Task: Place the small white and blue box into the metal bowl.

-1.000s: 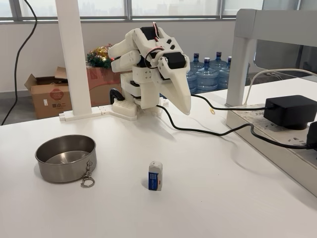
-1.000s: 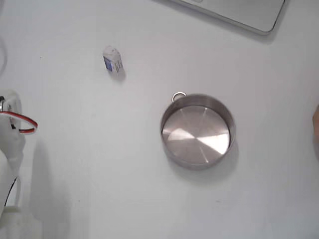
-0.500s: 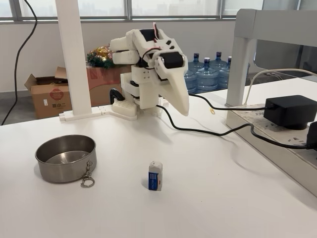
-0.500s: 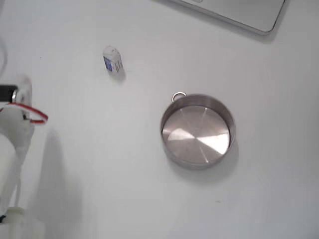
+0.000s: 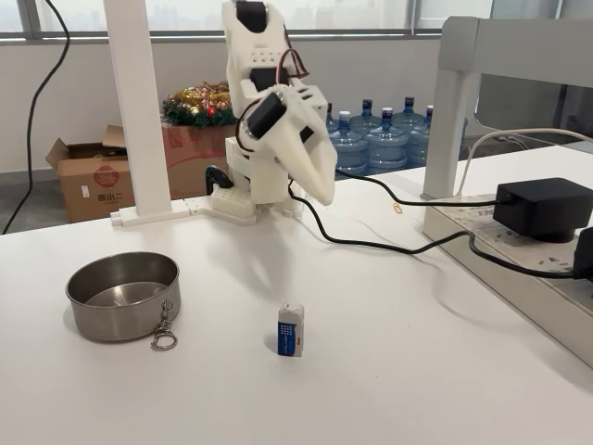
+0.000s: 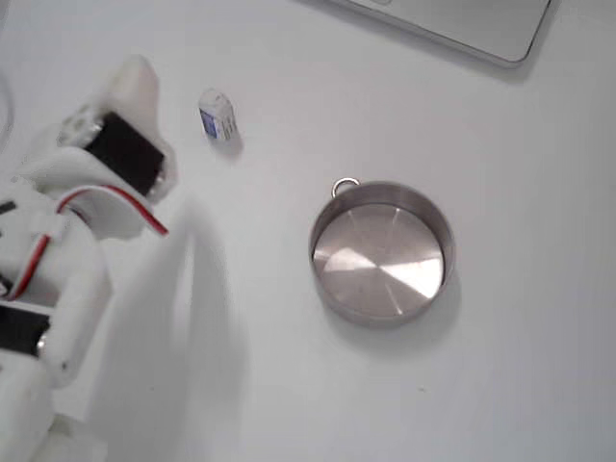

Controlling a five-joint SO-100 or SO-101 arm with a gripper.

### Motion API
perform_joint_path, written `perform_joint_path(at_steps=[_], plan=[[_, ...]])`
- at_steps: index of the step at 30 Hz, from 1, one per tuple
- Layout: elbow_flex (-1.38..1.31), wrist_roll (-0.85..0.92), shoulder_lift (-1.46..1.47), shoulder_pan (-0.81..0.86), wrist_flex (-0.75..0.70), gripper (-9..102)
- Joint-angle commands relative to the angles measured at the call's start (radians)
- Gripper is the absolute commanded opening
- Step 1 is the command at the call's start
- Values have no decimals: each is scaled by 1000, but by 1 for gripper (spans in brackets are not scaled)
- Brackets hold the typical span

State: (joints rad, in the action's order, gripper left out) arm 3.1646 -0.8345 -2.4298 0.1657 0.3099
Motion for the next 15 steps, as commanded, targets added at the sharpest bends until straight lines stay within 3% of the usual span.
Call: perform_joint_path(at_steps=[1,7,15], plan=[[60,-41,216,44,212,-5],[60,-259,466,100,494,-5],[60,-460,592,97,604,-5]])
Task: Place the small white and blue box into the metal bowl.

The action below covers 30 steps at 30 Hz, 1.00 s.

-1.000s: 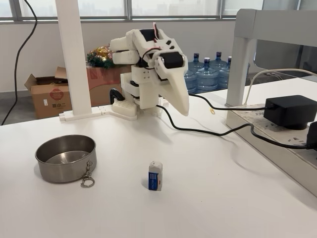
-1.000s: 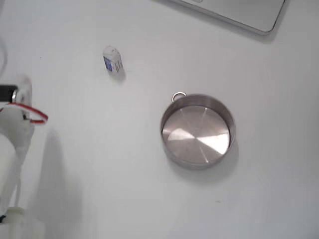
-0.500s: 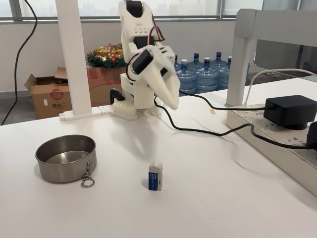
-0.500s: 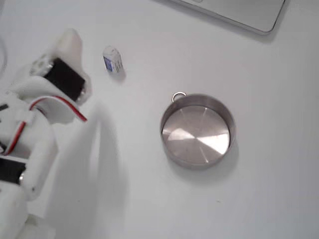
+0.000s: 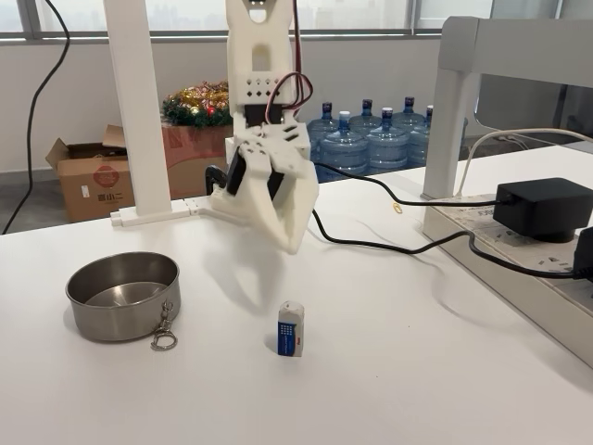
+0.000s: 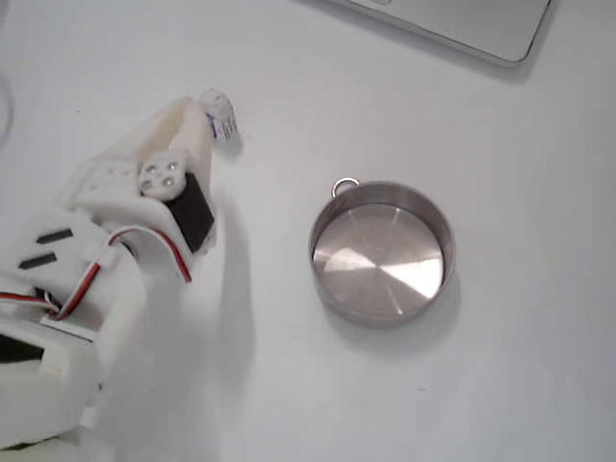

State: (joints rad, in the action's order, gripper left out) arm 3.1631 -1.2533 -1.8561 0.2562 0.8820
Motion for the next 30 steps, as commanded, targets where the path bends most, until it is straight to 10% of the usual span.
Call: perform_joint_path(at_steps=[1,30], plan=[[61,-41,20,6,32,-5],[-163,-255,284,-46,34,17]])
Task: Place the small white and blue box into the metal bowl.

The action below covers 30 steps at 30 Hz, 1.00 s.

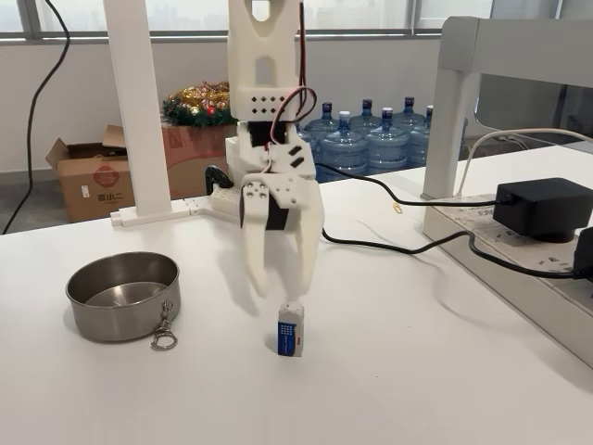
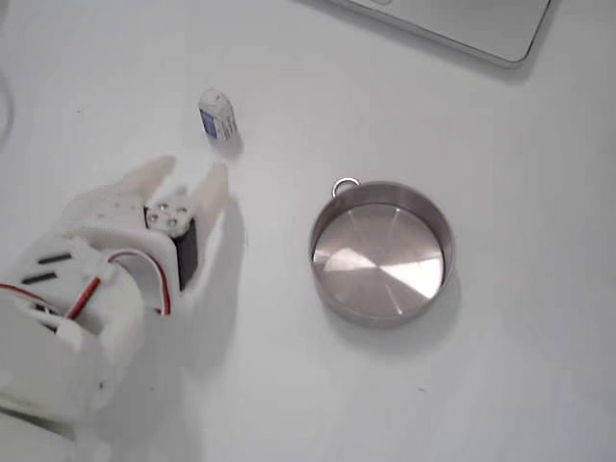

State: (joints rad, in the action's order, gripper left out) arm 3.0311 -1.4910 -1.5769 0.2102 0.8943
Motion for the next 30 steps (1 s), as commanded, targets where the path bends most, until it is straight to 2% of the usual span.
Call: perform_joint_path(at_steps=[1,12,18,30], plan=[[-35,-18,6,0,21,17],[-124,-18,66,12,20,17],[-183,-20,126,8,21,24],[-258,-20,184,5,21,24]])
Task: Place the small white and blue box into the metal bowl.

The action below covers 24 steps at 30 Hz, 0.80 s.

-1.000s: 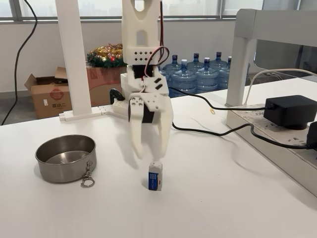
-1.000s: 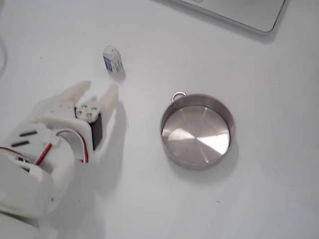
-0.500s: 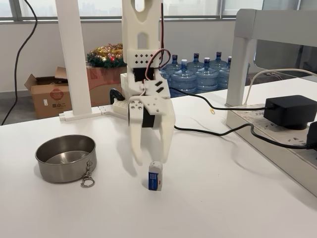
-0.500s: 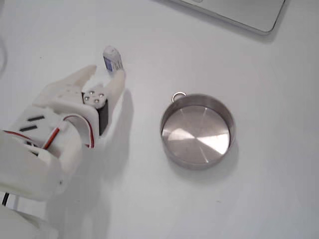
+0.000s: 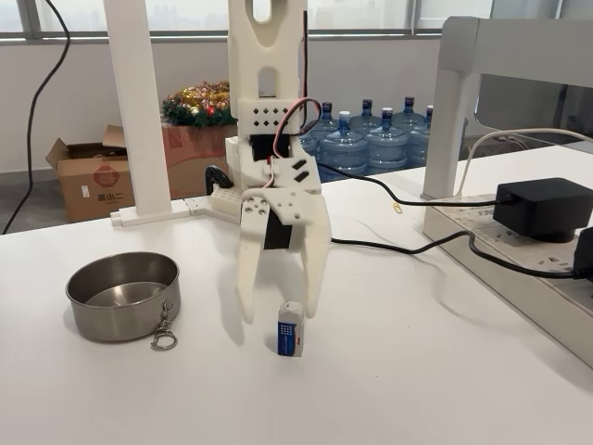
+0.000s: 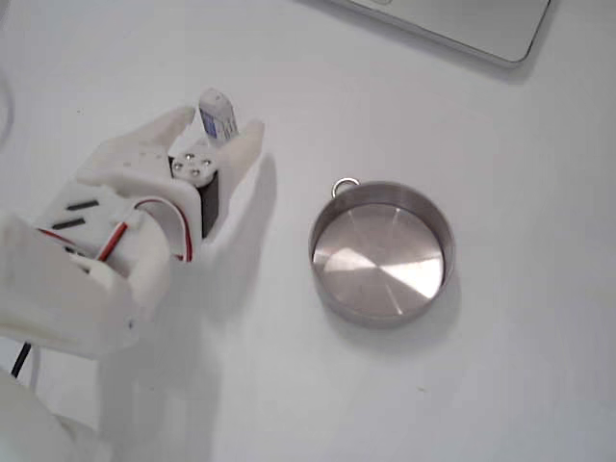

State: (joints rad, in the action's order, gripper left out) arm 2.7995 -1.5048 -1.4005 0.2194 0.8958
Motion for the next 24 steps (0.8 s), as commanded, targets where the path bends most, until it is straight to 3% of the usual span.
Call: perform_joint_path(at_steps=[1,24], plan=[[-35,-6,12,-6,20,24],[-140,-63,118,-6,20,23]])
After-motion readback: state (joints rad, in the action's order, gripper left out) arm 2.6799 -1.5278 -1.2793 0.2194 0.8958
